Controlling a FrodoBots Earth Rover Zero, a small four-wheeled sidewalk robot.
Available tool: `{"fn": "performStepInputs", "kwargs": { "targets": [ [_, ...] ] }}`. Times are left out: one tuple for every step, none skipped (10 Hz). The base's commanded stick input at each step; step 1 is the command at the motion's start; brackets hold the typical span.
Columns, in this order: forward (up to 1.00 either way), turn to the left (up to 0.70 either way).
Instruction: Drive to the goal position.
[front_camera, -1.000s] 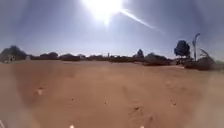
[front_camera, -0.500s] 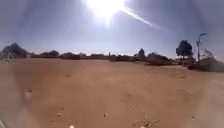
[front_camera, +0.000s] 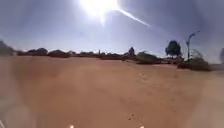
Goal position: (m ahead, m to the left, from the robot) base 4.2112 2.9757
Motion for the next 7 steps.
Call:
{"fn": "performStepInputs", "kwargs": {
  "targets": [
    [0.7, 0.0],
    [0.7, 0.0],
    [0.7, -0.02],
    [0.7, -0.06],
    [0.7, -0.11],
    [0.7, -0.29],
    [0.7, -0.22]
  ]
}}
